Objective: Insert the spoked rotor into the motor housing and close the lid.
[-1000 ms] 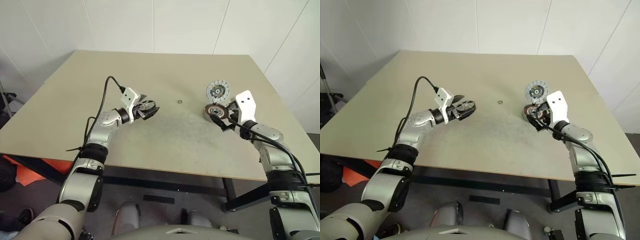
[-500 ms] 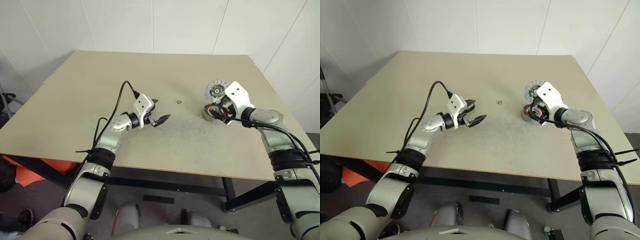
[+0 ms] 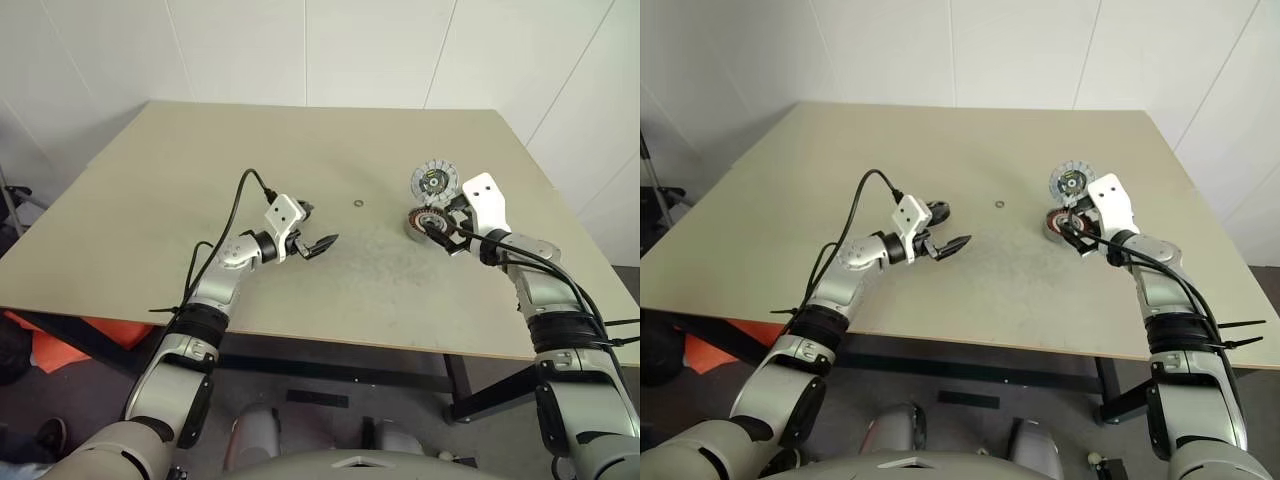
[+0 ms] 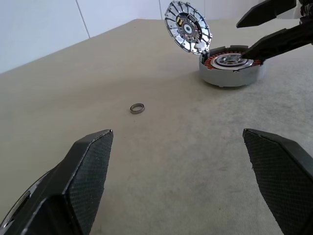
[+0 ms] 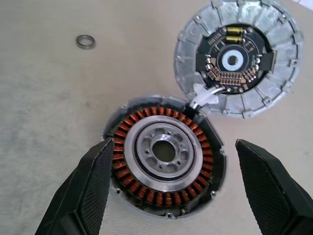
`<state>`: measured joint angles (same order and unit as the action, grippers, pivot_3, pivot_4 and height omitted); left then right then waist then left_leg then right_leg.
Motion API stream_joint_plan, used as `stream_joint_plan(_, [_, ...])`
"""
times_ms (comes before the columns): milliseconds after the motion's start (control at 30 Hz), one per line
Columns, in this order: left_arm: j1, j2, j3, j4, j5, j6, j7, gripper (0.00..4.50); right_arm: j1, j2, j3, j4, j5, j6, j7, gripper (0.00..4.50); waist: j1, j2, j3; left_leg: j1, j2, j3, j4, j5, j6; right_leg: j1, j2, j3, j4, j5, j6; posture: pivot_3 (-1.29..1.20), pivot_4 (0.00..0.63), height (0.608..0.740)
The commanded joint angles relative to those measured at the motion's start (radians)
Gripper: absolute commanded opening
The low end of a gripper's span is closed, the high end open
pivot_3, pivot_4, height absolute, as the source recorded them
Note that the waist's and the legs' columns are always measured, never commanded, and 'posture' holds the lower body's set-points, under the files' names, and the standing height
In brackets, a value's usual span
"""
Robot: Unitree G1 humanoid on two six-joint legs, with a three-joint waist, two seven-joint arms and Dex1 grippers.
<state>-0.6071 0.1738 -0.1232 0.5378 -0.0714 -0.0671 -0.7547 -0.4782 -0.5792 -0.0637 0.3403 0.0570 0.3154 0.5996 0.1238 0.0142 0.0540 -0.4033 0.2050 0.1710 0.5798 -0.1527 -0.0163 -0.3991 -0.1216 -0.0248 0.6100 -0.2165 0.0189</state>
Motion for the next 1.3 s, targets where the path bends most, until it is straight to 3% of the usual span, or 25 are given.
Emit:
stream_joint_plan(33, [-0.018,0.002,-0.002,-0.036,-0.004,-0.001,0.001,4.49,0.005,-0.02,0.012,-0.107,0.014,0.004,0.04,4.5,0.0,0.0,0.0,0.0,0.0,0.0,0.0,0.0,0.0,0.0,0.0,0.0,0.0,0.0,0.0,0.0,0.0,0.74])
stream_joint_plan(233, [-0.019,0.004,-0.001,-0.035,-0.004,0.002,0.002,4.49,0.006,-0.024,0.077,-0.143,0.007,0.02,0.134,4.5,-0.001,0.0,0.0,0.0,0.0,0.0,0.0,0.0,0.0,0.0,0.0,0.0,0.0,0.0,0.0,0.0,0.0,0.74])
stream_joint_plan(767, [0.008,0.0,0.001,-0.062,-0.002,0.008,0.028,4.49,-0.346,-0.115,0.28,0.506,-0.222,-0.326,0.343,4.5,-0.001,0.0,0.0,-0.001,0.0,0.0,0.0,0.0,0.0,-0.001,0.001,0.0,0.0,0.0,0.0,0.0,0.0,0.74])
stream_joint_plan(1300, [0.038,0.003,0.002,-0.093,-0.003,0.016,0.058,4.49,-0.43,-0.112,0.332,0.699,-0.306,-0.406,0.495,4.5,0.001,0.0,0.0,-0.001,0.001,0.001,0.004,-0.001,0.001,-0.002,0.0,-0.001,0.004,0.0,-0.001,0.0,0.0,0.74])
